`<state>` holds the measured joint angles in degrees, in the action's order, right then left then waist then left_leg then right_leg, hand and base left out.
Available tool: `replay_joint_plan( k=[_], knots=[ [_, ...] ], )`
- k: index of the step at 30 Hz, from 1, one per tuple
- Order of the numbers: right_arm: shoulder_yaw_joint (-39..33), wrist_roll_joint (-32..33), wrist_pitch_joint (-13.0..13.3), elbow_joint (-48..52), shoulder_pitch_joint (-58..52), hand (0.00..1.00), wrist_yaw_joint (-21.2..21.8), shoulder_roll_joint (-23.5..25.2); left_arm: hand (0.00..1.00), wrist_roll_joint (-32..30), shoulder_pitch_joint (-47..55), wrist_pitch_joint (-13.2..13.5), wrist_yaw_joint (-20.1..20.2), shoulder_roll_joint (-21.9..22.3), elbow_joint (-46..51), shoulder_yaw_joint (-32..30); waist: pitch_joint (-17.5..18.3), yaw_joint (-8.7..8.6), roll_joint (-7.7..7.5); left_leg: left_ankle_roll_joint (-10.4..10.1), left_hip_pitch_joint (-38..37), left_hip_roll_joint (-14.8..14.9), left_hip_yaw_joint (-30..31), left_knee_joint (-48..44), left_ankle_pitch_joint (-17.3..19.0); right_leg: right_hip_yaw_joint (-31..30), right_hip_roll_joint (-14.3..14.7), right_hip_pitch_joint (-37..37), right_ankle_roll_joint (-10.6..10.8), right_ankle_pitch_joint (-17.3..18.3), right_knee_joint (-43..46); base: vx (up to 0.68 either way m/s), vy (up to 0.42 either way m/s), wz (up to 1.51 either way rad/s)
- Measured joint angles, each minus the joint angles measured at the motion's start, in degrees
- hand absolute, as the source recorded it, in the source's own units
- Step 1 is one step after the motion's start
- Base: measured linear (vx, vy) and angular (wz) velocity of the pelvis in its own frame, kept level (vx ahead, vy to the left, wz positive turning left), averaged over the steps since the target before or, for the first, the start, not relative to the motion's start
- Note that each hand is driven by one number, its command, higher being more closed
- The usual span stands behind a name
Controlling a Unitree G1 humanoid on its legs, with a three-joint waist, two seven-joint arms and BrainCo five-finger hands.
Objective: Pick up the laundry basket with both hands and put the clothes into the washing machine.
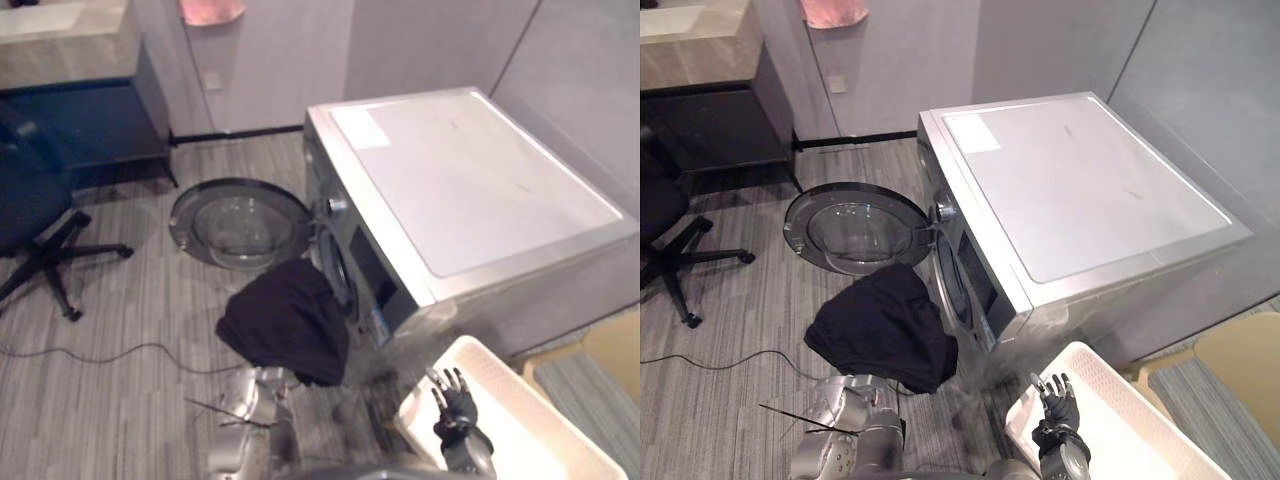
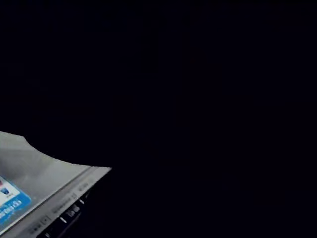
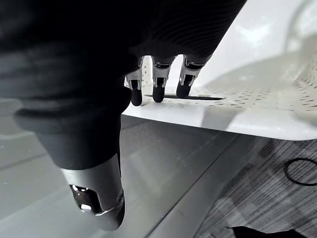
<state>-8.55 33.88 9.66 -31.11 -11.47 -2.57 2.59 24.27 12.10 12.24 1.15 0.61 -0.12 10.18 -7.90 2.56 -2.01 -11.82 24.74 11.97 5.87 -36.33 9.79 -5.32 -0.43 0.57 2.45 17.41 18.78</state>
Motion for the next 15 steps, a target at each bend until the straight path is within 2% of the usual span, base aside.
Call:
replay_joint_plan(
  k=[1,2,3,4,5,6,7,8,9,11,13,14,15],
  knots=[
    [0.0,0.0,0.1,-0.4,0.4,0.00,0.0,-0.2,1.00,0.0,0.0,0.0,0.0,-0.2,-0.2,0.0,0.1,-0.16,-0.38,1.1,-0.2,0.2,-0.1,2.2,0.6,0.1,-0.7,0.3,0.1,0.0,-0.2,0.09,0.011,0.09],
    [0.0,0.4,0.4,-1.9,1.3,0.00,-0.1,-0.7,1.00,0.0,-0.6,0.0,0.0,-0.8,-1.5,0.0,0.4,-0.28,-0.94,1.3,-0.9,1.2,0.0,9.2,0.5,0.1,-1.8,0.8,0.5,-0.3,-0.9,0.08,0.083,0.19],
    [-0.1,0.5,1.3,-4.2,2.4,0.00,-0.6,-1.3,1.00,0.0,-1.6,-0.1,-0.2,-1.3,-3.3,-0.2,0.5,-0.32,-1.13,1.7,-2.2,2.6,0.7,18.6,-3.0,0.1,-2.8,0.9,1.2,-0.7,-2.2,0.08,0.121,0.11],
    [-0.1,0.5,1.5,-5.6,3.2,0.00,-0.9,-1.7,1.00,0.0,-2.0,-0.1,-0.4,-1.3,-4.2,-0.4,0.7,-0.27,-0.82,0.8,-3.4,3.2,0.8,22.8,-6.7,-0.3,-2.9,0.9,2.1,-1.2,-2.8,0.14,0.184,-0.10],
    [-0.1,0.4,1.6,-7.7,4.3,0.00,-1.1,-2.0,1.00,0.1,-2.2,-0.2,-0.9,-1.2,-5.1,-0.5,0.8,-0.24,-1.26,-1.0,-5.5,4.0,-0.3,26.3,-12.7,-1.5,-3.2,0.5,3.3,-1.9,-4.1,0.16,0.229,-0.57],
    [-0.1,0.4,1.6,-10.9,6.9,0.00,-2.1,-1.2,1.00,0.5,-2.2,-0.3,-2.1,-3.9,-5.3,-1.1,1.0,0.54,-4.16,-1.2,-6.7,3.0,-2.8,27.5,-16.3,-4.2,-5.1,0.5,5.3,-4.1,-6.7,0.20,0.294,-0.69],
    [-0.2,0.4,1.2,-11.5,7.5,0.00,-2.6,-0.9,1.00,0.6,-2.2,-0.5,-2.4,-5.0,-5.4,-1.0,1.3,0.80,-4.85,-1.2,-6.8,2.7,-3.9,27.6,-16.4,-4.5,-5.7,0.5,6.1,-5.7,-8.0,0.17,0.295,-0.67],
    [-0.2,0.4,1.2,-11.9,7.5,0.00,-2.7,-0.7,1.00,1.0,-2.6,-0.7,-2.5,-6.9,-5.5,-0.1,1.7,0.68,-5.55,-0.8,-6.8,1.9,-4.9,27.6,-16.1,-4.2,-6.9,0.4,7.6,-8.8,-10.0,0.10,0.191,-0.26],
    [-0.3,0.5,1.4,-11.9,7.3,0.00,-2.8,-0.7,1.00,1.1,-3.0,-0.7,-2.5,-7.5,-5.5,0.6,1.8,0.55,-5.62,-0.5,-6.7,1.3,-5.3,27.6,-15.9,-3.9,-7.6,0.3,8.1,-9.9,-10.7,0.10,0.231,-0.17],
    [-1.3,1.1,1.6,-11.9,7.9,0.00,-3.4,-1.3,1.00,1.1,-4.4,-0.7,-2.4,-8.2,-5.5,1.4,1.8,0.56,-5.05,1.7,-6.8,-0.6,-8.0,26.9,-14.7,-3.9,-9.6,1.0,9.0,-14.6,-11.4,0.07,0.280,-0.25],
    [-1.6,0.9,1.4,-12.0,8.3,0.00,-3.7,-2.3,1.00,1.1,-5.0,-0.6,-2.4,-8.6,-5.4,1.3,1.9,0.91,-3.89,4.0,-6.7,-1.0,-10.0,26.3,-13.2,-3.8,-10.2,2.9,8.0,-17.6,-9.7,-0.01,0.229,-0.35],
    [-1.6,0.3,1.2,-12.0,8.4,0.00,-3.9,-2.7,1.00,1.1,-5.0,-0.6,-2.5,-8.7,-5.4,1.3,1.9,1.13,-3.10,5.0,-6.6,-1.2,-10.9,26.2,-12.2,-3.5,-10.3,4.6,6.1,-19.5,-7.6,-0.04,0.181,-0.29],
    [-1.6,0.3,1.0,-12.0,8.4,0.00,-4.0,-2.9,1.00,1.1,-4.9,-0.6,-2.5,-8.9,-5.4,1.0,2.0,1.12,-2.75,5.3,-6.7,-1.2,-11.1,26.3,-12.0,-3.2,-10.3,5.4,5.1,-20.4,-6.4,-0.04,0.220,-0.24]
  ],
)
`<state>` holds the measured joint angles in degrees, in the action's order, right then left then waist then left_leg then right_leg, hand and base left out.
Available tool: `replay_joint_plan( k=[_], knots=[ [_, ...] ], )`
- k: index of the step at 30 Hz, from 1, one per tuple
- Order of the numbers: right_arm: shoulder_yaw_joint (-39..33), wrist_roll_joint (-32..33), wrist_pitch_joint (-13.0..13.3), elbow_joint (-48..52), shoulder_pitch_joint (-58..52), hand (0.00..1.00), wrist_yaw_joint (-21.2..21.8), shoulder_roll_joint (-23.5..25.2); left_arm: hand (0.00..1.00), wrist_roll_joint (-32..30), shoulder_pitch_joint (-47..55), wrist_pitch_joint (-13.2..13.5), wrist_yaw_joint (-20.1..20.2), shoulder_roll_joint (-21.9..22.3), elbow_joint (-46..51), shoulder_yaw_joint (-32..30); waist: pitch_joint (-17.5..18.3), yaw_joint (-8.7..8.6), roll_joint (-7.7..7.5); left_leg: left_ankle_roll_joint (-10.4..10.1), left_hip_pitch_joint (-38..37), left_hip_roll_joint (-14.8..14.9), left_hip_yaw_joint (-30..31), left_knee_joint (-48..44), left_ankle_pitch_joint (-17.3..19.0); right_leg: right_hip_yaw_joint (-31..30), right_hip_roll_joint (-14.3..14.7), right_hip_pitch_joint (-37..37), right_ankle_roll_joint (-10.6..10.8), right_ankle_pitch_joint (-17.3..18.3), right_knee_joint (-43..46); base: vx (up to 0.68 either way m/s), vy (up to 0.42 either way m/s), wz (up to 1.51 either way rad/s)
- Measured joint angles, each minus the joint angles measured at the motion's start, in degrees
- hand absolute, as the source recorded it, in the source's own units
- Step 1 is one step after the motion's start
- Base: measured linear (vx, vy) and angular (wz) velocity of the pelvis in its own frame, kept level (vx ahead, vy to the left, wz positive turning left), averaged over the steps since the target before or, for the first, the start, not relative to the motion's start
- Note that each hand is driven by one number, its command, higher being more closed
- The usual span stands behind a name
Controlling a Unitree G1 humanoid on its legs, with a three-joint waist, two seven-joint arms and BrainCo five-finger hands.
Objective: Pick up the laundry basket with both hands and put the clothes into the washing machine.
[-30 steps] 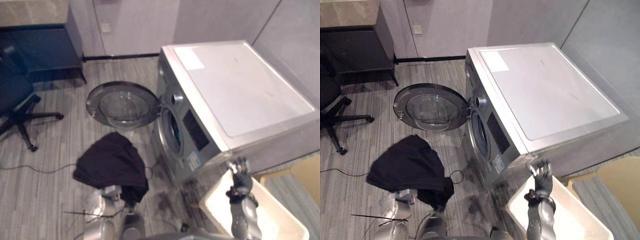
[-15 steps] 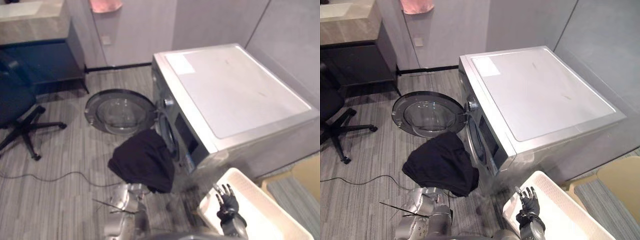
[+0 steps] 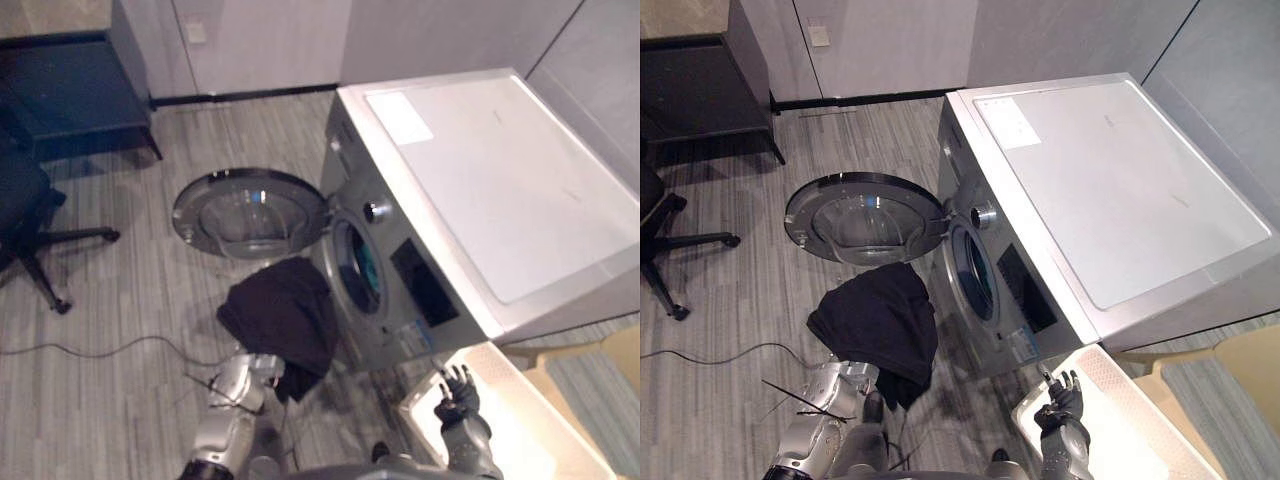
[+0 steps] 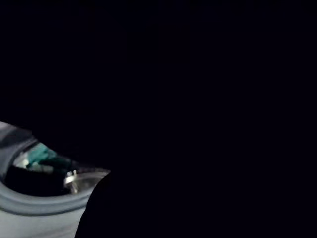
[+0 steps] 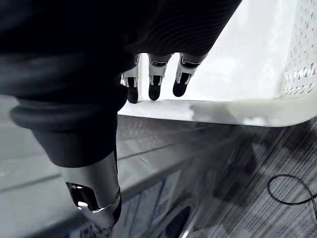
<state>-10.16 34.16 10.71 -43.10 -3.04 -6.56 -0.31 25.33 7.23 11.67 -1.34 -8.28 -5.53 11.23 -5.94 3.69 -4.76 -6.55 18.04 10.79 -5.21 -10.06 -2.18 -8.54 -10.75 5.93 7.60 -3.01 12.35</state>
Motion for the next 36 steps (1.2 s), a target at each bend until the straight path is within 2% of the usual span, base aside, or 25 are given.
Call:
replay_joint_plan(
  k=[3,4,5,6,7,8,10,11,12,13,14,17,19,21,24,25,26,27,29,30,31,32,33,34,36],
  knots=[
    [1.4,-0.4,-1.0,0.0,-0.7,0.00,0.1,0.0,1.00,-0.2,1.9,0.0,-0.2,-1.6,0.1,-1.1,0.0,-0.18,0.44,1.4,-2.8,-1.3,-1.4,1.8,0.2,0.6,-0.4,2.7,-4.8,-5.0,5.7,0.00,0.228,-0.13],
    [2.0,-0.5,-1.1,0.0,-0.9,0.00,0.2,0.0,1.00,-0.2,2.3,0.0,-0.2,-1.7,0.2,-1.5,-0.1,-0.31,0.47,1.7,-3.6,-1.3,-1.3,2.2,0.3,0.6,-0.3,3.1,-4.8,-6.1,6.7,0.02,0.147,-0.14],
    [3.1,-0.8,-1.4,0.1,-0.9,0.00,0.9,0.2,1.00,-0.2,3.1,0.0,-0.2,-1.5,0.4,-2.7,-0.4,-0.65,1.52,2.1,-4.5,-0.7,-1.4,2.9,0.4,0.0,1.4,4.1,-2.9,-2.7,7.8,0.02,0.099,-0.12],
    [4.4,-0.9,-2.1,0.9,-0.8,0.00,1.8,0.7,1.00,-0.3,3.2,0.0,-0.2,-1.5,0.4,-3.7,-0.2,-1.24,1.32,2.6,-5.6,-0.5,-1.5,4.8,0.1,-1.7,4.8,4.4,-0.4,3.5,7.0,0.02,0.069,-0.08],
    [4.2,-0.9,-2.3,0.9,-0.7,0.00,1.6,1.1,1.00,-0.5,3.2,0.0,-0.2,-1.5,0.4,-4.1,-0.1,-1.42,1.05,3.1,-6.2,-0.5,-2.0,6.0,-0.3,-2.2,6.5,4.6,0.1,5.5,6.4,0.04,-0.019,-0.11],
    [4.2,-0.9,-2.4,1.0,-1.0,0.00,1.9,1.5,1.00,-0.9,3.3,0.0,-0.2,-1.5,0.4,-4.5,0.5,-1.46,0.08,3.9,-7.8,-1.1,-3.6,9.0,-0.8,-2.8,9.9,5.7,0.8,7.7,4.3,0.06,-0.077,-0.21],
    [4.2,-0.9,-2.4,1.7,-1.0,0.00,1.9,1.6,1.00,-1.3,3.1,0.0,-0.2,-1.3,0.4,-4.7,0.8,-2.29,-1.09,4.9,-9.1,-3.0,-4.3,11.2,-1.6,-2.4,13.3,7.0,0.4,7.2,-1.0,0.06,-0.095,-0.19],
    [4.2,-0.9,-2.3,2.0,-1.0,0.00,1.8,1.4,1.00,-1.3,2.9,0.0,-0.2,-0.8,0.3,-4.8,1.3,-3.08,-3.24,4.8,-9.5,-5.6,-4.2,11.3,-1.6,-2.8,14.1,7.4,-3.1,3.5,-4.4,0.05,-0.074,-0.06],
    [4.0,-0.8,-2.2,1.9,-0.8,0.00,1.7,0.7,1.00,-1.3,2.4,-0.2,-0.2,0.3,-0.3,-4.7,1.0,-3.46,-2.47,4.6,-9.9,-5.8,-3.8,11.2,-1.7,-2.6,14.0,7.1,-5.2,3.8,-4.2,0.09,-0.066,-0.23],
    [3.8,-0.8,-2.0,2.7,-0.8,0.00,1.7,-0.2,1.00,-1.3,2.4,-0.1,-0.2,2.1,-0.5,-4.5,1.0,-3.83,-0.91,4.4,-10.3,-5.9,-2.5,11.2,-1.8,-2.9,14.3,6.2,-4.0,3.6,-5.0,0.10,-0.029,-0.24],
    [3.4,-0.7,-2.0,4.0,-0.8,0.00,1.7,-0.2,1.00,-1.3,2.2,-0.1,-0.3,3.2,-0.5,-4.4,0.8,-4.51,-0.16,4.2,-10.8,-5.7,-2.3,11.1,-1.9,-2.9,14.5,5.1,-4.3,3.4,-6.0,0.14,-0.029,-0.19],
    [0.8,-0.3,-1.3,6.3,-0.8,0.00,1.2,-0.2,1.00,-1.3,0.4,-0.1,-0.1,4.7,-0.5,-2.6,0.8,-4.85,0.16,1.8,-12.1,-4.6,-1.1,7.7,1.2,-2.5,15.3,2.2,-5.9,4.9,-6.5,0.11,-0.046,0.11],
    [0.6,-0.3,-1.5,6.3,-2.9,0.00,0.9,0.3,1.00,-1.2,0.3,0.0,0.1,4.8,-0.5,-2.3,1.4,-4.61,0.51,0.3,-9.8,-3.0,-0.6,-0.1,6.3,-2.4,16.5,1.2,-7.0,6.0,-6.2,0.12,-0.076,-0.05],
    [0.6,-0.4,-2.1,10.2,-6.0,0.00,0.6,1.0,1.00,-1.2,1.5,-0.1,0.5,6.1,-0.3,-2.1,1.6,-4.19,4.30,-3.0,-3.1,1.8,2.0,-20.4,15.0,-2.4,20.4,-1.3,-9.3,7.6,-6.3,0.16,-0.057,-0.30],
    [0.7,-0.4,-2.5,14.1,-10.0,0.00,0.2,2.1,1.00,-1.2,5.3,-0.5,1.3,8.0,0.8,-2.2,2.3,-2.66,8.18,-2.6,2.2,5.1,6.9,-40.7,14.4,-5.9,24.4,-5.0,-10.4,7.6,-4.2,0.20,0.067,-0.84],
    [0.8,-0.4,-2.5,14.5,-10.1,0.00,0.1,2.1,1.00,-1.2,5.5,-0.7,1.4,8.2,0.8,-2.2,2.3,-2.57,8.37,-2.1,2.6,4.9,6.9,-42.0,13.5,-6.8,24.2,-5.4,-10.3,7.8,-4.1,0.19,0.159,-0.73],
    [0.5,-0.4,-2.5,14.9,-9.9,0.00,0.0,2.4,1.00,-1.2,5.2,-1.2,1.4,8.1,0.8,-2.7,1.8,-2.75,7.58,0.3,4.0,3.3,7.2,-45.8,9.4,-8.8,22.4,-5.8,-10.3,8.2,-4.2,0.15,0.236,-0.67],
    [0.1,-0.4,-2.5,14.9,-9.4,0.00,-0.4,2.3,1.00,-1.2,5.3,-1.3,1.4,7.7,0.8,-2.9,1.3,-2.20,6.41,2.3,4.9,2.3,6.8,-44.4,14.2,-11.2,21.0,-5.2,-9.6,8.6,-3.2,0.09,0.201,-0.71],
    [-0.8,-0.4,-2.2,14.6,-8.3,0.00,-0.9,2.3,1.00,-1.2,5.4,-1.3,1.4,7.4,0.8,-3.0,1.0,-1.44,5.74,3.3,3.7,2.1,7.2,-35.5,17.3,-14.1,19.6,-4.5,-8.9,9.0,-2.7,0.07,0.248,-0.80],
    [-2.2,-0.3,-1.6,13.8,-7.1,0.00,-1.0,2.1,1.00,-1.2,5.3,-1.3,1.3,7.3,0.8,-3.4,1.0,-2.09,5.78,2.9,2.9,2.1,10.0,-24.1,17.0,-15.9,18.2,-3.7,-7.9,9.8,-2.5,0.07,0.273,-0.60],
    [-3.0,-0.2,-1.1,13.3,-6.4,0.00,-1.1,2.0,1.00,-1.2,5.3,-1.3,1.3,7.3,0.9,-3.7,0.9,-2.58,5.71,2.7,2.6,2.1,11.5,-20.0,16.7,-16.4,17.4,-3.6,-7.1,10.2,-2.5,0.06,0.324,-0.45],
    [-3.6,0.0,-0.3,12.1,-5.6,0.00,-1.2,1.7,1.00,-1.2,5.4,-1.3,1.3,7.3,0.8,-4.2,0.8,-3.04,5.57,1.2,1.7,2.2,13.8,-14.0,15.8,-17.7,16.4,-3.3,-6.1,11.4,-2.1,0.05,0.314,-0.62],
    [-4.4,0.2,0.6,10.2,-4.5,0.00,-1.3,0.6,1.00,-1.2,5.4,-1.3,1.2,7.5,0.8,-4.9,0.8,-2.78,5.48,-4.5,-0.6,2.4,15.2,-8.1,12.6,-20.9,15.5,-2.4,-4.3,13.2,-1.0,0.05,0.595,-1.01],
    [-4.6,0.2,0.8,7.5,-3.4,0.00,-1.4,0.5,1.00,-1.2,5.5,-1.2,1.0,7.0,0.8,-5.4,0.6,-2.47,3.87,-5.6,-1.9,0.3,12.6,-8.0,10.2,-24.3,13.5,-1.7,-3.4,14.4,-0.8,0.03,0.447,-1.14],
    [-4.5,0.2,0.7,5.6,-2.4,0.00,-1.1,1.4,1.00,-1.2,5.6,-1.1,0.6,5.0,0.8,-6.7,0.7,-2.81,1.81,-4.5,-1.9,-1.6,9.4,-8.5,10.8,-27.6,11.1,-1.5,-3.0,14.1,-1.6,0.04,0.361,-0.84]
  ],
)
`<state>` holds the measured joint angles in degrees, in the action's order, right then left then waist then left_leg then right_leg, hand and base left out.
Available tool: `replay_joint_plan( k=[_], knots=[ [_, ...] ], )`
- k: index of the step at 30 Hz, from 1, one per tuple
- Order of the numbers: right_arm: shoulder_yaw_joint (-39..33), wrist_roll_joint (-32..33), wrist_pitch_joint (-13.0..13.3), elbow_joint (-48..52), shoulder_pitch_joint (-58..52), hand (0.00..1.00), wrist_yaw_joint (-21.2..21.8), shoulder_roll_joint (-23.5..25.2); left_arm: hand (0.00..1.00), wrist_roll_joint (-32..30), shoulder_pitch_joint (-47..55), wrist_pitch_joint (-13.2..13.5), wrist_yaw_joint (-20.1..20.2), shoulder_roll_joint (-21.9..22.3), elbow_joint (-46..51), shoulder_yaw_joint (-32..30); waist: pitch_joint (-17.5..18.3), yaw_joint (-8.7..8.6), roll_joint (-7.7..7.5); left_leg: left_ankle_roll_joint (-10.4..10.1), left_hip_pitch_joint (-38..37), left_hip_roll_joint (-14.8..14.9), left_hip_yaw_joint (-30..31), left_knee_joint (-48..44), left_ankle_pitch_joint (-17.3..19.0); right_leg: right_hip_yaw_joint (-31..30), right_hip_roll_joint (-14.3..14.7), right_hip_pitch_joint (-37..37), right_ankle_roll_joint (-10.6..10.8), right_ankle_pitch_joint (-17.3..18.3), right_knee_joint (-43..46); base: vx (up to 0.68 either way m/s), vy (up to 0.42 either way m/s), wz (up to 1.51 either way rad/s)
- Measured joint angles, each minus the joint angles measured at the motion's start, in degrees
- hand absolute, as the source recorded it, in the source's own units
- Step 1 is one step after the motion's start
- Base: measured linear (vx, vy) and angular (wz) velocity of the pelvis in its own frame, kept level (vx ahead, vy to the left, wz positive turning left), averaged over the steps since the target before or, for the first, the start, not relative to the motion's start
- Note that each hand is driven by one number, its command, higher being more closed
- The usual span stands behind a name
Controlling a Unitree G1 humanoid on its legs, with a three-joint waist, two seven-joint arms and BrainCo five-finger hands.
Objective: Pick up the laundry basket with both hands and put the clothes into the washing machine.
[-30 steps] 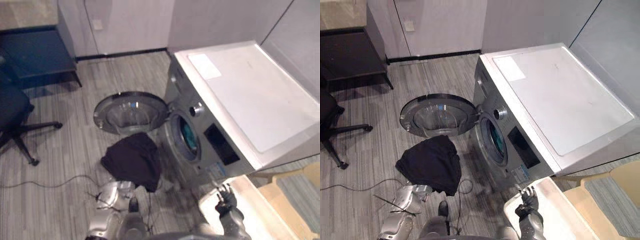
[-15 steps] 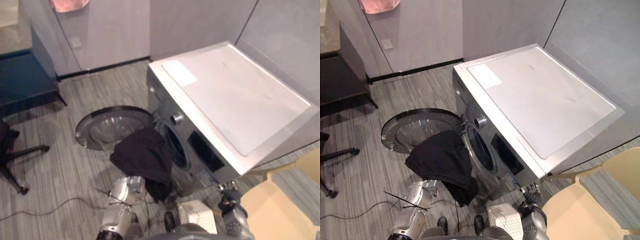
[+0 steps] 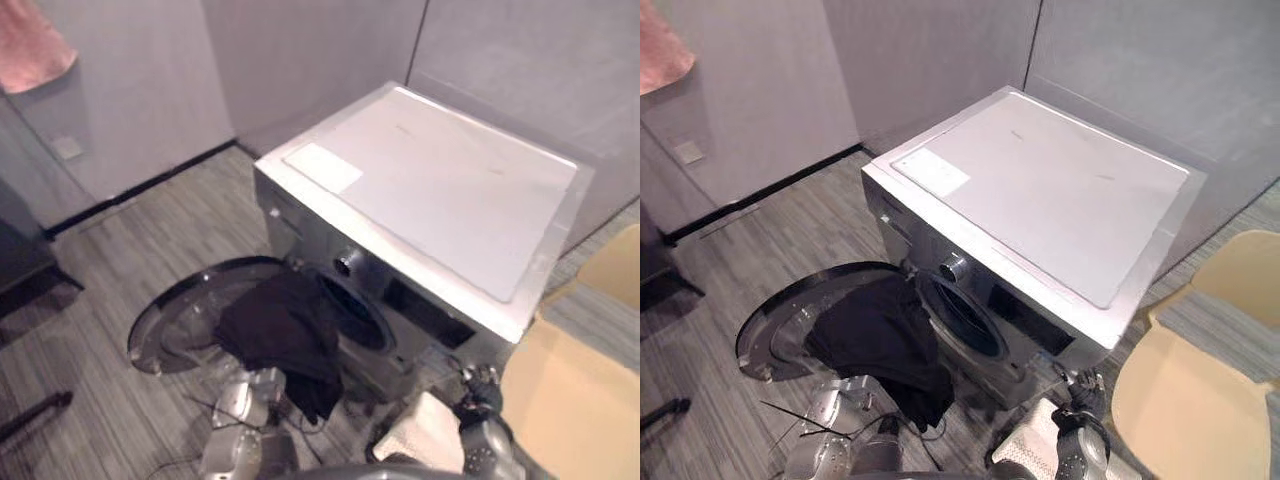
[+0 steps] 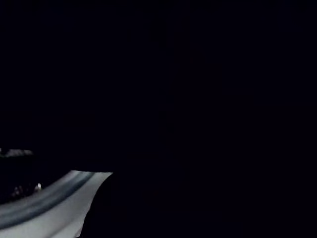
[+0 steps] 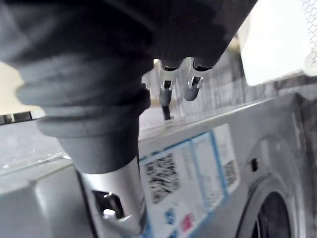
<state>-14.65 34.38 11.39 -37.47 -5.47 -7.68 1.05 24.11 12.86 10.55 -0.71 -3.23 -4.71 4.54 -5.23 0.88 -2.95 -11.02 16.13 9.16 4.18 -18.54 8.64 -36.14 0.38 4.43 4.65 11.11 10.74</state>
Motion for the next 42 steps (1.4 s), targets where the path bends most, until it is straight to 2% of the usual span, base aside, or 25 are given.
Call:
replay_joint_plan(
  k=[1,2,4,6,7,9,11,14,15,17,18,20,21,23,24,25,28,31,33,37,39,42],
  knots=[
    [0.0,0.1,0.0,-0.5,-0.4,0.00,0.1,0.3,1.00,0.0,-0.2,0.0,-0.4,-1.0,0.0,0.0,0.2,-0.46,-0.98,0.5,0.4,-0.1,-2.1,-1.4,0.3,0.0,-0.5,0.7,1.3,-2.4,-0.2,0.06,0.374,-0.76],
    [0.0,0.4,0.0,-0.7,-0.7,0.00,0.2,0.4,1.00,0.0,-0.1,0.0,-0.4,-1.2,0.0,0.3,0.5,-0.30,-1.10,1.7,0.3,0.2,-3.2,-2.2,0.9,-0.2,-0.8,1.0,2.2,-4.4,-1.2,0.06,0.277,-0.85],
    [0.0,1.1,0.0,-1.5,-0.8,0.00,0.4,0.4,1.00,0.0,-1.1,0.0,-0.1,-2.9,0.0,3.2,1.0,-0.26,-1.11,2.8,0.8,0.8,-6.4,-1.7,1.5,1.1,-1.8,2.0,1.8,-9.5,-4.9,0.05,0.167,-0.83],
    [0.0,1.2,-0.1,-1.6,-0.7,0.00,0.4,0.4,1.00,0.0,-2.7,0.0,0.6,-3.8,-0.1,5.8,1.4,-0.31,-1.50,4.4,1.4,0.6,-8.7,-0.1,0.7,2.7,-3.0,4.3,2.5,-12.7,-6.3,0.01,0.063,-0.59],
    [0.0,1.3,-0.2,-1.6,-0.9,0.00,0.5,0.4,1.00,0.0,-3.1,0.0,0.7,-4.0,-0.2,6.5,1.4,-0.30,-1.20,4.9,1.5,0.4,-9.4,0.7,0.4,3.2,-3.3,5.0,2.8,-13.6,-6.6,0.01,0.044,-0.58],
    [0.0,1.5,-0.5,-1.6,-1.1,0.00,0.5,0.2,1.00,0.0,-4.2,0.0,0.8,-3.9,-0.2,7.5,1.6,-0.33,0.44,6.8,0.7,-0.2,-12.2,3.9,-1.0,3.7,-3.9,7.3,4.2,-16.9,-7.1,0.03,0.033,-0.59],
    [0.1,1.5,-0.7,-1.6,-1.2,0.00,0.6,0.2,1.00,-0.1,-5.0,0.0,0.8,-3.9,-0.3,7.6,1.9,-0.23,1.58,7.8,-0.5,-0.4,-14.6,6.1,-2.1,4.7,-4.1,8.6,5.2,-18.9,-7.1,0.03,0.027,-0.63],
    [1.6,1.4,-0.7,-1.3,-1.2,0.00,0.7,-0.1,1.00,-0.1,-5.4,0.0,0.7,-4.0,-0.4,6.9,2.1,-0.11,2.12,8.6,-3.0,-0.7,-18.8,8.4,-2.9,7.9,-4.1,9.8,5.0,-21.9,-7.4,0.01,0.026,-0.68],
    [2.6,1.4,-0.7,-1.3,-1.3,0.00,1.4,-0.2,1.00,-0.1,-5.2,0.0,0.6,-3.9,-0.5,6.2,2.1,-0.10,2.17,8.7,-3.9,-0.5,-20.1,8.7,-2.9,10.8,-3.5,9.8,3.6,-23.4,-8.0,0.01,0.027,-0.70],
    [4.0,1.3,-0.7,-0.4,-1.7,0.00,1.9,-0.3,1.00,-0.2,-5.1,0.0,0.5,-3.8,-0.6,5.5,2.1,-0.13,2.10,9.1,-4.7,-0.3,-21.4,8.7,-2.5,15.6,-3.2,9.7,2.5,-24.3,-8.0,0.00,0.032,-0.48],
    [4.1,1.1,-0.7,0.9,-2.8,0.00,2.9,-0.3,1.00,-0.2,-5.1,0.1,0.6,-3.3,-1.4,4.9,2.0,-0.49,2.19,9.5,-5.7,-0.4,-22.3,8.9,-2.4,20.3,-2.9,9.3,2.7,-23.8,-7.7,-0.01,0.022,-0.34],
    [4.4,1.1,-0.7,1.0,-3.6,0.00,3.7,-0.4,1.00,-0.2,-5.0,0.0,0.6,-2.8,-3.4,4.0,1.9,-0.46,2.31,9.6,-7.3,-0.1,-23.3,9.0,-2.3,19.9,0.0,8.8,5.7,-18.0,-3.7,0.01,-0.029,-0.34],
    [4.4,1.0,-0.7,0.9,-4.5,0.00,4.4,-0.9,1.00,-0.2,-4.1,0.0,0.6,-2.3,-4.2,3.4,2.7,-0.14,0.32,10.0,-8.4,-1.4,-24.2,8.4,-1.9,20.2,0.2,8.7,3.9,-15.0,-3.0,0.02,-0.040,-0.39],
    [3.9,1.1,-0.5,1.2,-4.1,0.00,4.9,-1.6,1.00,-0.2,-4.6,0.0,0.7,-2.6,-4.9,3.5,2.7,-0.60,0.15,9.9,-7.9,-2.9,-23.5,8.6,-1.9,19.3,-1.3,8.0,3.2,-13.6,-5.1,-0.02,-0.034,-0.16],
    [3.6,1.1,-0.6,1.0,-3.8,0.00,4.9,-1.8,1.00,-0.3,-5.5,0.0,0.7,-2.4,-6.2,3.9,2.4,-0.48,0.02,9.8,-7.8,-3.8,-22.7,8.6,-2.1,18.6,-2.1,7.5,2.2,-12.9,-6.7,-0.04,-0.063,-0.09],
    [3.5,1.1,-0.6,0.7,-3.6,0.00,4.9,-2.4,1.00,-0.9,-5.6,-0.1,0.7,-1.7,-7.6,3.8,2.3,-0.56,0.86,9.8,-8.0,-4.3,-19.9,8.6,-2.1,18.3,-2.0,6.9,2.0,-13.1,-7.6,-0.02,-0.059,-0.16],
    [3.5,1.1,-0.6,0.6,-3.5,0.00,4.9,-2.6,1.00,-1.3,-5.7,-0.1,0.8,-1.1,-8.3,4.0,2.1,-0.36,2.05,9.2,-9.0,-4.2,-16.4,8.4,-1.6,18.7,-1.6,4.9,1.7,-13.4,-8.7,0.00,-0.044,0.02],
    [3.6,1.1,-0.5,0.7,-3.4,0.00,4.9,-2.8,1.00,-1.3,-5.6,-0.1,0.8,-0.9,-8.3,4.1,1.3,-0.02,3.36,8.5,-7.1,-2.9,-14.3,2.4,2.1,19.0,-0.3,4.5,1.5,-11.9,-6.7,-0.02,0.005,0.05],
    [4.0,1.1,-0.6,0.7,-3.2,0.00,4.8,-3.2,1.00,-1.2,-5.5,-0.1,1.3,-0.8,-8.3,4.5,0.6,0.04,4.60,9.0,-5.4,-1.9,-13.6,-1.9,3.6,19.3,0.4,4.9,1.8,-11.1,-4.3,-0.03,0.042,0.09],
    [3.9,1.1,-0.5,0.7,-3.1,0.00,4.5,-4.3,1.00,-1.2,-5.2,-0.1,1.9,-0.1,-8.2,5.5,0.4,-0.12,4.34,8.7,-4.5,-3.5,-15.2,-1.2,3.8,17.5,-1.5,8.1,2.7,-8.4,-0.3,-0.04,0.082,-0.09],
    [3.9,0.9,-0.6,0.7,-3.6,0.00,4.0,-4.8,1.00,-1.2,-5.4,-0.2,2.0,0.4,-8.2,7.4,0.2,-0.95,4.36,9.6,-4.9,-5.6,-16.2,1.2,3.1,17.0,-2.8,10.0,3.6,-7.8,1.3,0.02,0.089,-0.03],
    [3.9,0.6,-0.6,0.7,-5.2,0.00,4.0,-4.7,1.00,-1.2,-5.3,-0.4,2.0,0.8,-8.1,9.3,0.2,-2.03,4.38,10.4,-6.4,-7.3,-16.5,2.6,1.9,16.9,-4.2,9.2,4.1,-8.2,0.3,0.08,0.082,-0.01]
  ],
)
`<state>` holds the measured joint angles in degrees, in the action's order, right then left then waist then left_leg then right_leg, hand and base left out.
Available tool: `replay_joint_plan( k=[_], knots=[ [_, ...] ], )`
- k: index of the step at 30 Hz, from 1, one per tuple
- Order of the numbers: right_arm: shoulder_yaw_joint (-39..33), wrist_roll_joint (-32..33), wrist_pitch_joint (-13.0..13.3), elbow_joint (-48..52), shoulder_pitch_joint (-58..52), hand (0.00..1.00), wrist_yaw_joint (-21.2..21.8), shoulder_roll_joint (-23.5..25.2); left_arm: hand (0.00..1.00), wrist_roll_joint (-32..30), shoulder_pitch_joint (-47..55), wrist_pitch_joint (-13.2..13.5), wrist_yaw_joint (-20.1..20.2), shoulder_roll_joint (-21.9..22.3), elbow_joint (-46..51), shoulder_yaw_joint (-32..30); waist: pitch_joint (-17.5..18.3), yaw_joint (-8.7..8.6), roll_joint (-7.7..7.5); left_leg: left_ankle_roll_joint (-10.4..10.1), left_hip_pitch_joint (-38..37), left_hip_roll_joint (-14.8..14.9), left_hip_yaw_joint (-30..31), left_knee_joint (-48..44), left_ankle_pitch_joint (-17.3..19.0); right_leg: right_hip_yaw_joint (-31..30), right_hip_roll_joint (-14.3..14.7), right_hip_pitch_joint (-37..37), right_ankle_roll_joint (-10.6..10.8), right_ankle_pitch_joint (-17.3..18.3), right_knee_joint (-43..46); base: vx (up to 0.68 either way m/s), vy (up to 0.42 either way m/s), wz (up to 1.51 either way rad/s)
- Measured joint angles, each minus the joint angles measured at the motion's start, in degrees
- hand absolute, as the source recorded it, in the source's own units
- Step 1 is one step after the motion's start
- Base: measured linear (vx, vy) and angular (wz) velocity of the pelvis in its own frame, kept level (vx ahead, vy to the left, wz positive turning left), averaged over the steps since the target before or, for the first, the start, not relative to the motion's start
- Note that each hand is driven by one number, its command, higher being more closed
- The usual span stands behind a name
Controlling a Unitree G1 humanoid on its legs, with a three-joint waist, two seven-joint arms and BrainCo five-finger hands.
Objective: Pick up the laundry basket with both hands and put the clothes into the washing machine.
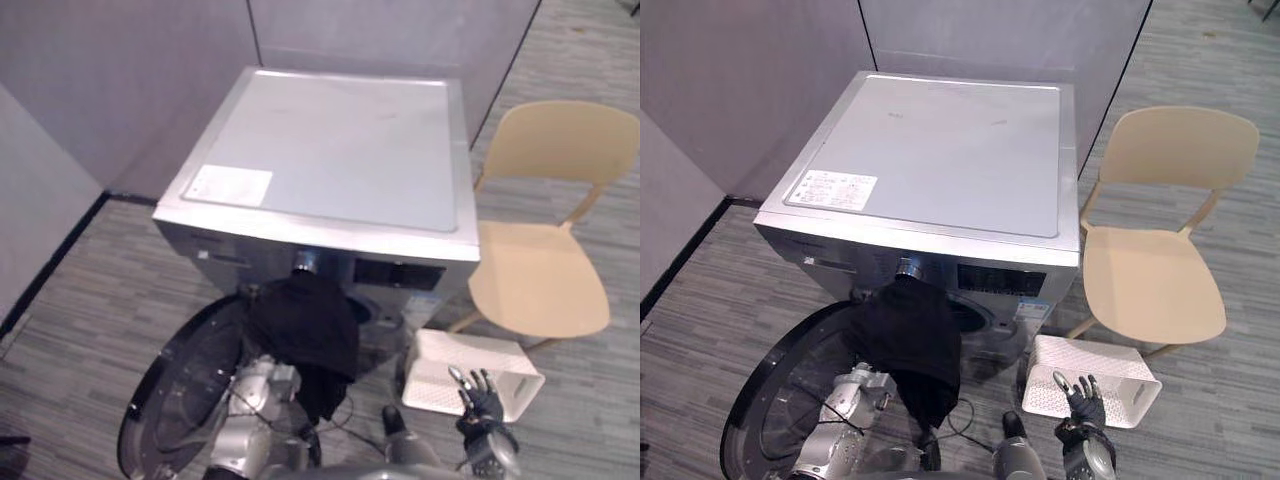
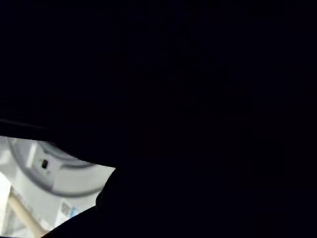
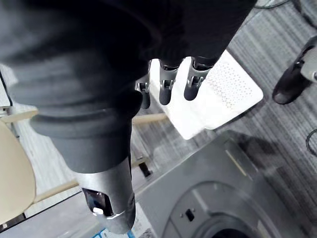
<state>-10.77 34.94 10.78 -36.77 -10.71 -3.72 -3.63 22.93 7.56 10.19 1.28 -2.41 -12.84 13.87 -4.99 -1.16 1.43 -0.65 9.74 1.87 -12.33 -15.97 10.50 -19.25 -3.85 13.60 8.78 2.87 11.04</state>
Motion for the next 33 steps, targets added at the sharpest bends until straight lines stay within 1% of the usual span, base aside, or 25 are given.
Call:
replay_joint_plan(
  k=[3,4,5,6,7,10,11,12,14,15,16,18,19,21,22,23,25,26,27,28,29,30,31,32,33],
  knots=[
    [-0.1,-0.4,0.0,0.0,-0.3,0.00,0.0,0.8,1.00,0.0,-0.2,-0.1,0.1,-0.3,1.5,1.5,-0.1,-0.99,-0.20,0.1,-0.3,-0.2,0.0,-0.4,0.2,-0.4,-0.5,-1.4,0.3,-1.5,-2.8,0.05,0.050,-0.12],
    [-0.1,-0.4,0.0,0.0,-0.2,0.00,0.1,1.3,1.00,0.0,-0.7,-0.1,0.2,-1.0,1.9,1.9,0.0,-1.02,-0.29,0.6,-0.3,-0.1,-0.1,-0.5,0.6,-0.8,-0.5,-1.8,0.3,-2.2,-4.1,0.02,0.035,-0.18],
    [-0.1,-0.4,0.0,-0.1,-0.1,0.00,0.1,1.5,1.00,0.0,-1.1,-0.2,0.2,-1.2,1.9,2.1,-0.1,-0.99,-0.37,0.7,-0.3,-0.2,-0.2,-0.5,0.8,-1.0,-0.7,-2.0,0.4,-2.5,-4.9,0.00,0.036,-0.16],
    [-0.1,-0.4,0.0,-0.1,0.2,0.00,0.1,1.6,1.00,0.0,-1.8,-0.4,0.6,-1.4,1.9,2.7,-0.1,-0.93,-0.43,0.4,-0.3,-0.3,-0.5,-0.5,1.2,-1.2,-1.1,-2.5,0.4,-3.1,-6.3,-0.01,0.046,-0.18],
    [0.0,-0.3,0.0,-0.1,0.4,0.00,0.1,1.6,1.00,0.0,-2.5,-0.4,1.1,-2.2,1.9,3.5,-0.1,-0.68,-0.43,0.8,-0.1,-0.5,-1.0,-0.5,1.5,-1.5,-1.5,-2.8,-0.2,-3.5,-7.8,-0.02,0.052,-0.18],
    [0.2,-0.2,0.0,-0.1,1.4,0.00,0.1,2.1,1.00,0.0,-3.0,-0.5,1.2,-3.4,4.0,4.8,0.0,-0.37,-0.64,1.1,1.1,-0.7,-2.0,-0.8,2.2,-2.2,-2.2,-2.2,-0.9,-4.1,-9.7,-0.03,0.069,-0.15],
    [0.8,-0.1,0.0,-0.1,1.5,0.00,0.2,2.2,1.00,0.0,-3.7,-0.5,1.2,-3.6,4.5,5.6,0.1,-0.08,-0.70,1.4,1.8,-0.9,-2.2,-1.0,2.5,-2.3,-2.5,-1.9,-1.5,-4.5,-10.7,0.01,0.080,-0.15],
    [1.8,-0.1,-0.1,-0.2,1.6,0.00,0.1,2.2,1.00,0.0,-4.7,-0.5,1.2,-4.2,4.5,6.4,0.5,0.47,-1.00,1.7,2.9,-0.8,-2.8,-1.5,2.9,-2.8,-2.5,-1.0,-1.9,-4.8,-11.1,0.01,0.081,-0.18],
    [3.0,-0.1,-0.1,-0.2,1.9,0.00,0.2,2.4,1.00,0.0,-5.3,-0.5,1.2,-4.9,4.5,6.9,0.6,0.54,-1.20,2.1,4.3,-0.4,-3.4,-2.6,3.3,-3.1,-2.4,-0.1,-2.2,-5.4,-11.4,0.04,0.066,-0.23],
    [3.0,-0.1,-0.1,-0.2,2.6,0.00,0.2,2.9,1.00,0.0,-5.4,-0.5,1.2,-5.2,4.5,7.5,0.7,0.66,-1.39,2.2,5.1,0.1,-4.2,-3.5,3.9,-2.9,-2.2,0.6,-1.3,-6.8,-11.7,0.08,0.064,-0.31],
    [3.4,-0.1,-0.1,-0.2,2.9,0.00,0.3,2.9,1.00,0.1,-5.4,-0.5,1.2,-5.4,4.5,8.1,0.7,0.87,-1.42,2.5,5.6,0.4,-4.5,-4.2,4.3,-2.8,-2.1,0.9,-1.0,-7.5,-12.3,0.08,0.046,-0.33],
    [4.6,-0.1,-0.1,-0.2,3.4,0.00,0.5,2.8,1.00,0.1,-5.6,-0.5,1.2,-5.7,4.4,9.2,0.7,1.10,-1.45,2.4,6.7,1.2,-5.3,-5.1,4.8,-2.8,-1.4,1.9,-1.2,-9.1,-12.8,0.07,0.043,-0.33],
    [5.1,-0.1,-0.1,-0.2,3.6,0.00,0.9,3.0,1.00,0.1,-6.8,-0.4,1.2,-5.7,3.4,10.4,0.7,1.17,-1.68,2.5,8.2,1.5,-5.5,-5.2,4.7,-2.4,-1.0,3.5,-1.4,-10.7,-13.1,0.08,0.054,-0.27],
    [5.3,-0.1,-0.1,-0.2,3.8,0.00,1.2,3.2,1.00,0.1,-8.5,-0.3,1.2,-5.6,1.1,11.4,0.3,1.19,-2.24,2.5,9.8,1.8,-5.5,-6.0,4.7,-1.7,-0.8,4.8,-1.1,-11.5,-13.2,0.05,0.035,-0.11],
    [6.2,-0.1,-0.1,-0.2,4.1,0.00,1.2,3.1,1.00,0.1,-10.2,-0.3,1.0,-5.5,-2.7,12.2,-0.3,1.01,-3.15,2.5,10.8,2.1,-5.3,-7.0,4.7,-1.2,-0.8,5.4,-0.9,-11.6,-13.2,0.03,0.021,-0.07],
    [6.7,-0.1,-0.1,-0.1,4.4,0.00,1.2,3.0,1.00,0.0,-10.8,-0.3,0.7,-5.5,-4.2,12.3,-0.8,0.75,-3.57,2.5,11.1,2.2,-5.2,-7.4,4.7,-1.2,-0.7,5.7,-0.8,-11.7,-13.1,0.02,0.026,-0.05],
    [7.4,-0.2,0.0,0.3,6.2,0.00,1.1,3.1,1.00,0.0,-14.3,-0.4,-0.8,-5.3,-9.3,11.4,-3.9,0.23,-4.54,2.5,14.5,3.3,-4.7,-10.9,4.8,-0.7,0.1,8.0,-0.3,-12.2,-11.7,-0.03,0.009,0.01],
    [7.4,-0.2,0.0,0.7,6.7,0.00,1.1,3.0,1.00,0.0,-15.5,-0.4,-1.3,-5.1,-10.4,10.7,-4.7,0.17,-4.68,2.6,15.8,3.6,-4.4,-11.8,4.9,-0.4,0.4,9.1,-0.3,-12.2,-11.1,-0.11,0.002,0.03],
    [7.4,-0.3,0.0,2.0,7.2,0.00,0.5,2.7,1.00,0.0,-17.9,-0.4,-2.7,-4.4,-12.2,9.4,-6.0,0.15,-4.53,3.1,18.8,4.4,-3.9,-13.4,6.0,0.4,1.2,11.5,-0.3,-12.2,-10.1,-0.11,-0.001,0.04],
    [7.5,-0.3,0.0,2.5,7.7,0.00,0.2,2.7,1.00,0.0,-19.0,-0.4,-3.0,-4.3,-12.9,8.2,-6.9,0.13,-4.77,3.4,20.1,4.8,-3.9,-14.3,6.2,0.4,1.4,12.4,-0.3,-12.2,-9.9,-0.16,-0.011,-0.06],
    [7.7,-0.3,0.0,4.0,8.5,0.00,-0.2,2.7,1.00,0.0,-21.4,-0.3,-4.3,-4.3,-14.7,6.0,-9.1,0.28,-5.30,3.4,22.1,5.6,-4.0,-15.9,6.5,0.4,2.0,14.0,0.5,-12.6,-9.6,-0.18,-0.026,-0.17],
    [7.9,-0.3,0.0,7.1,8.5,0.00,-0.7,2.6,1.00,0.1,-24.1,-0.3,-6.0,-4.4,-16.5,3.7,-10.8,0.35,-5.55,3.6,24.2,6.8,-4.4,-17.3,6.6,0.5,2.7,16.1,0.5,-12.6,-8.4,-0.19,-0.041,-0.24],
    [8.0,-0.3,0.0,8.8,8.5,0.00,-1.0,2.6,1.00,0.2,-25.5,-0.3,-6.9,-4.5,-17.3,2.4,-11.4,0.44,-5.57,3.7,25.6,7.5,-4.7,-18.1,6.7,0.8,3.0,17.9,0.3,-12.5,-6.9,-0.18,-0.052,-0.31],
    [8.4,-0.3,0.1,12.5,8.4,0.00,-1.6,2.5,1.00,0.6,-28.2,-0.2,-8.8,-4.8,-18.5,-0.2,-12.2,0.52,-5.70,3.7,28.2,8.9,-5.0,-19.6,6.7,2.6,4.1,21.9,-1.0,-10.6,-2.5,-0.13,-0.075,-0.39],
    [8.7,-0.3,0.2,15.9,8.4,0.00,-2.2,2.5,1.00,1.3,-31.1,-0.1,-10.7,-4.9,-19.7,-2.3,-13.2,0.65,-5.75,3.7,30.2,10.4,-5.2,-20.9,6.7,4.9,5.0,25.5,-1.9,-8.0,3.0,-0.12,-0.119,-0.40]
  ],
)
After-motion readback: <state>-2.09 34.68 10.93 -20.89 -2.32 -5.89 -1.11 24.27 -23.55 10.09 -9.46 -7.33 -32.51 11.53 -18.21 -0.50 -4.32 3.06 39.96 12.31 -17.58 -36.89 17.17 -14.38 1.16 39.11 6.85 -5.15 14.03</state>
